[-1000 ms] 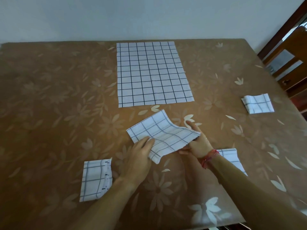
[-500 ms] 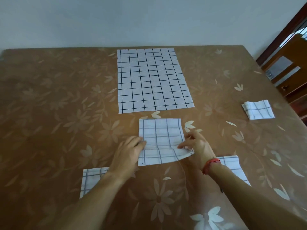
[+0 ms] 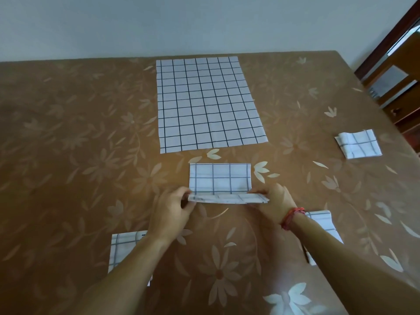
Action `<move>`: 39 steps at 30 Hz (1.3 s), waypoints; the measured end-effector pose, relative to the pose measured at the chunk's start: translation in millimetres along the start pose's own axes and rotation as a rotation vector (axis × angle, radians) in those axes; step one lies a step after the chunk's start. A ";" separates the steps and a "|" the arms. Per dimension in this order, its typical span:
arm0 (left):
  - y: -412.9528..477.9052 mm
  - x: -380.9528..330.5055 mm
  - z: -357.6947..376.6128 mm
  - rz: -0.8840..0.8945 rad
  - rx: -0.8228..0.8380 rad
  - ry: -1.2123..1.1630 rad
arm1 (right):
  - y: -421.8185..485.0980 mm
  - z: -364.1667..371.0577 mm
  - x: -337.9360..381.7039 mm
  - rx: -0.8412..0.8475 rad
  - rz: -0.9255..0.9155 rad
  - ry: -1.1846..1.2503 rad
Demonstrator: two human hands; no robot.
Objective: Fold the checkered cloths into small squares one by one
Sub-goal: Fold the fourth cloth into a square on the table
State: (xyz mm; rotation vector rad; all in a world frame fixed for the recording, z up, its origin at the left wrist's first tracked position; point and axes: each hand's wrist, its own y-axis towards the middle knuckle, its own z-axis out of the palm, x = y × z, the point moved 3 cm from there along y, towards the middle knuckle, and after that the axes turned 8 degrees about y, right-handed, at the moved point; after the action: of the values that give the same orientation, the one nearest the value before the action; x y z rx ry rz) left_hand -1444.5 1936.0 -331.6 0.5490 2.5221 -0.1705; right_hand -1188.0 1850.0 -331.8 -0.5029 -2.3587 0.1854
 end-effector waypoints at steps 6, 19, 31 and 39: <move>12.1 0.3 2.5 -0.162 0.010 -0.052 | 14.8 3.7 5.4 -0.098 0.179 0.181; 15.5 1.8 5.7 -0.036 0.085 0.252 | 34.5 11.3 17.6 -0.085 0.270 0.125; 34.0 8.0 28.9 0.349 0.079 0.571 | 40.3 12.0 18.7 -0.108 0.313 0.102; 41.3 22.0 37.6 0.312 0.188 0.599 | 39.5 11.4 19.9 -0.108 0.319 0.051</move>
State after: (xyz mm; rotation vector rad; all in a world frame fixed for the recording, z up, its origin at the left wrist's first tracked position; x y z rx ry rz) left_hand -1425.9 1972.5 -375.4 1.2116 2.9540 -0.1413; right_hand -1197.0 1894.3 -338.6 -0.9249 -2.2353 0.1886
